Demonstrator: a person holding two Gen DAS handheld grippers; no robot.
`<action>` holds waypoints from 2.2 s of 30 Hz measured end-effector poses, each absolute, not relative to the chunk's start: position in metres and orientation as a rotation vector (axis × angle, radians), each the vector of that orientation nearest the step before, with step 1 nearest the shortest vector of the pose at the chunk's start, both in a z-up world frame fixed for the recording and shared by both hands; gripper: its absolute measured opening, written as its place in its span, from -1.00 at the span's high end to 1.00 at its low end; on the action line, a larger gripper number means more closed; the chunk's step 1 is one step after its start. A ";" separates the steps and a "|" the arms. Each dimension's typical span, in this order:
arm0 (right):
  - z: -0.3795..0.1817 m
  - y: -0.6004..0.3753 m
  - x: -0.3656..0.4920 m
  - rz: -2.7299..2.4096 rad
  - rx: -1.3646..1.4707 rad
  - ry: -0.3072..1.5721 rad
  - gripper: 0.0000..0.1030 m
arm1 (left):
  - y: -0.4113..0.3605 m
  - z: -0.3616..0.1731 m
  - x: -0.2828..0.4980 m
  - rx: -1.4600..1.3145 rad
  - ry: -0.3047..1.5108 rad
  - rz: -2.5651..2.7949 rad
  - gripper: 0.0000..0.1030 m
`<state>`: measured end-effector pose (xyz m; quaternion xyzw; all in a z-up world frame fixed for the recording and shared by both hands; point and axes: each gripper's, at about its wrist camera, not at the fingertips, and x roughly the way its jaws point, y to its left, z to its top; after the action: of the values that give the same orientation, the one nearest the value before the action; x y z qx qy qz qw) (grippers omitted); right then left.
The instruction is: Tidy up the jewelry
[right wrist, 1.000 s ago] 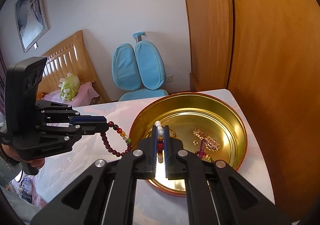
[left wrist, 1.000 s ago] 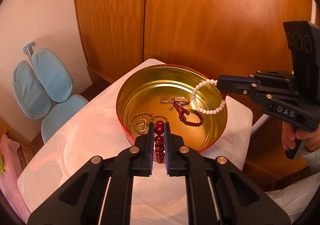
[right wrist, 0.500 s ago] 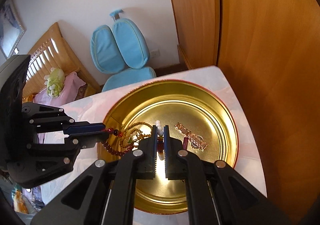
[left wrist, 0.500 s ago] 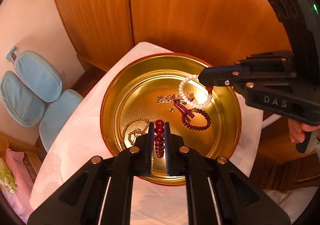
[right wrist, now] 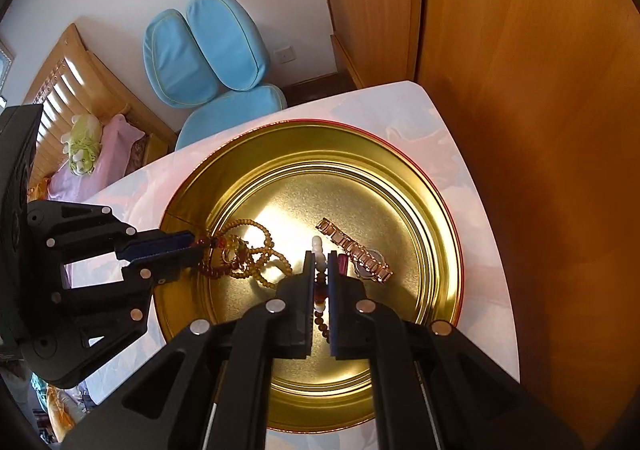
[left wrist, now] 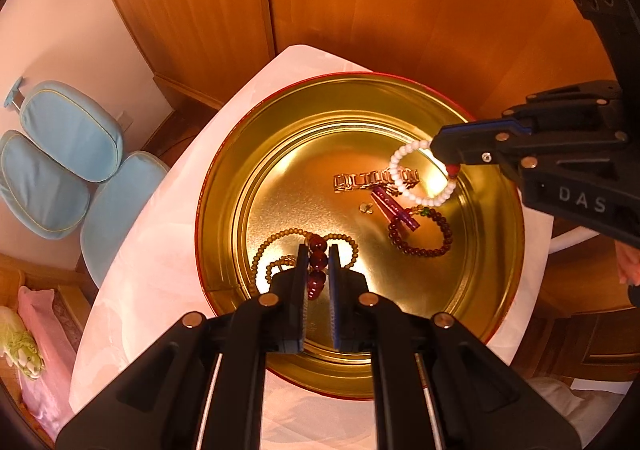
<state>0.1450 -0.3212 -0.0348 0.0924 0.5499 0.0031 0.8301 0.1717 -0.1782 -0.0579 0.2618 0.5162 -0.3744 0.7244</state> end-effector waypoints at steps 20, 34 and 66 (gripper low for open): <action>-0.036 -0.317 0.138 -0.031 0.182 1.151 0.85 | -0.176 -0.060 0.168 0.590 1.133 -0.813 0.73; -0.030 -0.317 0.130 -0.079 0.161 1.097 -0.54 | -0.173 -0.060 0.160 0.629 1.104 -0.769 -0.58; -0.036 -0.301 0.107 -0.150 0.083 1.076 -0.93 | -0.156 -0.066 0.155 0.575 1.025 -0.702 -0.87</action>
<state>0.1067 -0.3006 -0.0362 0.0394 0.5116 -0.0713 0.8554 0.1553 -0.1561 -0.0662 0.2657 0.4736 -0.3242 0.7746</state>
